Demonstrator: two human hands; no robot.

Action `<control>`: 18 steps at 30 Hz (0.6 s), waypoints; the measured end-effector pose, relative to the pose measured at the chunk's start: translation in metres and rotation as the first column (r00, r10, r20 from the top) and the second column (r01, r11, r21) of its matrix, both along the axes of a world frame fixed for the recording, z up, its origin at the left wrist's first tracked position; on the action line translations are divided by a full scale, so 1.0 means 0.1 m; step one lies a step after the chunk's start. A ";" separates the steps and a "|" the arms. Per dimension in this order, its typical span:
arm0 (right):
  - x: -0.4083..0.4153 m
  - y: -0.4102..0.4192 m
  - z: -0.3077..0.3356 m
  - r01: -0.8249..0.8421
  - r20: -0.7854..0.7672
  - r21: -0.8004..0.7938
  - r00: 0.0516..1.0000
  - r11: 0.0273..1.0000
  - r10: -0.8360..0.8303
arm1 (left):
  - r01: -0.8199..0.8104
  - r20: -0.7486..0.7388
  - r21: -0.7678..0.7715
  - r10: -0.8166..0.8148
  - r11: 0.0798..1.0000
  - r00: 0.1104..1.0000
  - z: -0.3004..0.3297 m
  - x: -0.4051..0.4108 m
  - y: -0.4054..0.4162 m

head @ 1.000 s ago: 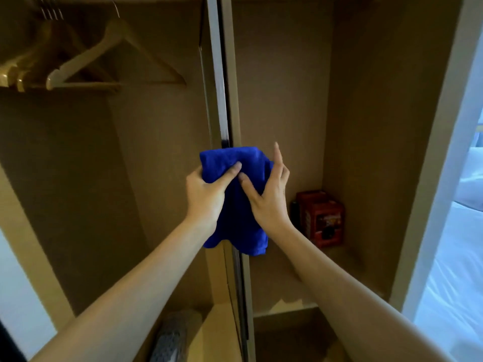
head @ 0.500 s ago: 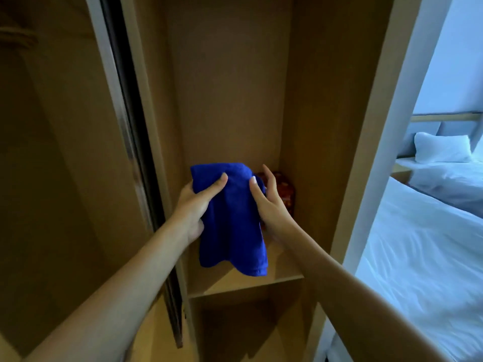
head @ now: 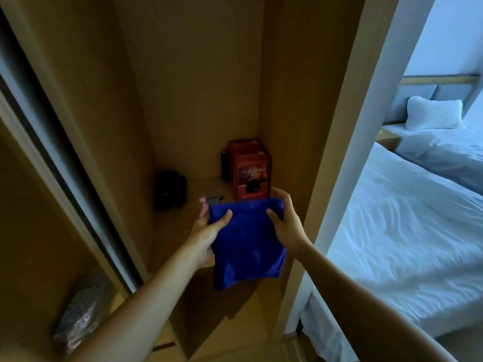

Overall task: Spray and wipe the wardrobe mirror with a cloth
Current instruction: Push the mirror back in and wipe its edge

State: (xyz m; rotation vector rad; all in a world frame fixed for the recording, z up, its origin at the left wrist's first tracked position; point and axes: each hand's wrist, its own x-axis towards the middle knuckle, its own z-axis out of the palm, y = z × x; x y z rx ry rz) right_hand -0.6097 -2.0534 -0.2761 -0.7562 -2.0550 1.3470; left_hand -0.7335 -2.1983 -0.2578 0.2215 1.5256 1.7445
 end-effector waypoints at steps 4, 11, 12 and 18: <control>-0.08 0.22 -0.27 0.047 0.047 0.004 0.998 0.999 -0.047 | 0.073 0.082 -0.057 -0.068 0.996 0.994 -0.29 -0.07 0.23; -0.48 0.68 -0.57 0.175 0.117 0.084 0.976 0.981 -0.184 | 0.075 0.079 -0.113 -0.066 0.991 0.995 -0.61 -0.47 0.84; -0.52 0.72 -0.58 0.174 0.126 0.091 0.975 0.981 -0.184 | 0.071 0.081 -0.107 -0.063 0.992 0.995 -0.64 -0.50 0.89; -0.81 1.01 -0.79 0.208 0.178 0.206 0.953 0.956 -0.246 | 0.099 -0.044 -0.255 -0.114 0.962 0.992 -0.94 -0.83 1.33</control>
